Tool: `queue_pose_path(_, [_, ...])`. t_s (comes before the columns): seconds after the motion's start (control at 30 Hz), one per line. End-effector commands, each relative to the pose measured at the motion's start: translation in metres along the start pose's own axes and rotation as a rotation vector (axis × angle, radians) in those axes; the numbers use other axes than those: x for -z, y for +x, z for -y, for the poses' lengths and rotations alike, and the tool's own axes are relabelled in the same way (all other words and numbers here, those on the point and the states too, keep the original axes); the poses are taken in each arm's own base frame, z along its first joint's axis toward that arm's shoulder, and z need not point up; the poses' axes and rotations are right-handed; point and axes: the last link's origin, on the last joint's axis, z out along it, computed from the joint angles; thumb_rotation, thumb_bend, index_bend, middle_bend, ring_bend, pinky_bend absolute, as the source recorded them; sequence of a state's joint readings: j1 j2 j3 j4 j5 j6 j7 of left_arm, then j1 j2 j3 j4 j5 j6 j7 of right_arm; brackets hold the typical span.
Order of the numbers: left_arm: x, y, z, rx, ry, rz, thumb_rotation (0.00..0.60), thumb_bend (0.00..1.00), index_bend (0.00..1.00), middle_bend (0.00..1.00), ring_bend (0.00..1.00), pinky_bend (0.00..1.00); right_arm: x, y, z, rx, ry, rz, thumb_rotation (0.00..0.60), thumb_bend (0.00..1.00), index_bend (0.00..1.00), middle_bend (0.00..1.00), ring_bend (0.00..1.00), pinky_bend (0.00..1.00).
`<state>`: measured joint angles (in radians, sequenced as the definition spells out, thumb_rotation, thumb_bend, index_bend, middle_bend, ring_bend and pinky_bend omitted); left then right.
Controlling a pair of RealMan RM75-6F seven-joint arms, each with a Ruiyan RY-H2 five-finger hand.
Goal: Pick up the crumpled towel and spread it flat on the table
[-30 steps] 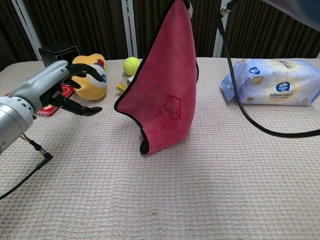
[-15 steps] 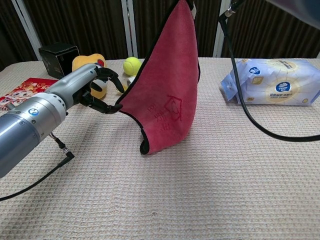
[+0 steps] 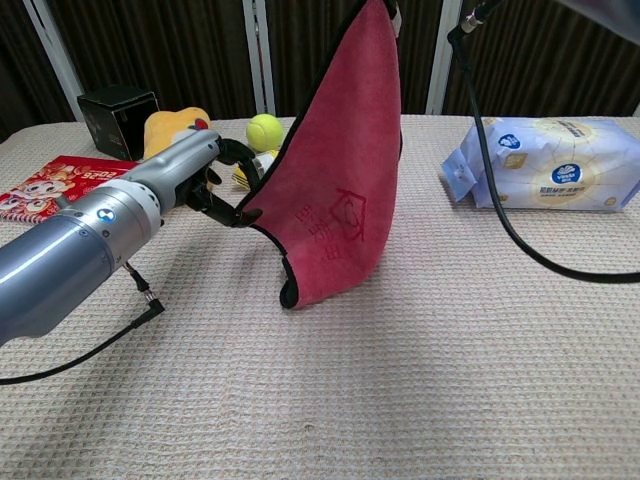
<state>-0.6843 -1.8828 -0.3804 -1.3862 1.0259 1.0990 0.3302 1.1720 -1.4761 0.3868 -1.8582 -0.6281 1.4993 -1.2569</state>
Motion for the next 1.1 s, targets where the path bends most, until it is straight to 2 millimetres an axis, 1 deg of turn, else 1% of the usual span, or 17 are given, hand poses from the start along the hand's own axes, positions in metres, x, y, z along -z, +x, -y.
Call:
queue_pose_path(0.03, [0.0,-0.002,0.001,-0.006,0.003,0.005,0.6,0.31,0.52,0.11,0.1,0.19,0.0,0.0,-0.002,0.0,-0.003,0.0,0.6,0.62,0.87,0.98,1.0,0.9])
queue_pose_path(0.57, [-0.004,-0.006,0.008,-0.052,0.013,0.004,0.6,0.31,0.53,0.11,0.09,0.19,0.001,-0.001,-0.003,0.002,-0.002,0.007,0.6,0.62,0.87,0.98,1.0,0.9])
queue_pose_path(0.63, [-0.005,-0.007,0.009,-0.056,0.013,0.01,0.6,0.33,0.55,0.11,0.1,0.19,0.001,-0.002,-0.003,0.004,-0.004,0.01,0.6,0.62,0.87,0.98,1.0,0.9])
queue_pose_path(0.77, [-0.008,-0.008,0.01,-0.061,0.006,0.009,0.6,0.4,0.6,0.13,0.09,0.19,0.001,-0.005,-0.003,0.007,-0.004,0.016,0.6,0.62,0.87,0.98,1.0,0.9])
queue_pose_path(0.87, [-0.009,-0.007,0.009,-0.052,-0.001,0.001,0.6,0.42,0.62,0.13,0.09,0.19,0.001,-0.006,-0.003,0.007,-0.005,0.016,0.6,0.62,0.87,0.98,1.0,0.9])
queue_pose_path(1.1, [-0.011,0.006,0.003,-0.056,-0.033,-0.035,0.6,0.42,0.62,0.13,0.1,0.19,0.002,-0.006,-0.006,0.002,-0.005,0.017,0.6,0.62,0.87,0.98,1.0,0.9])
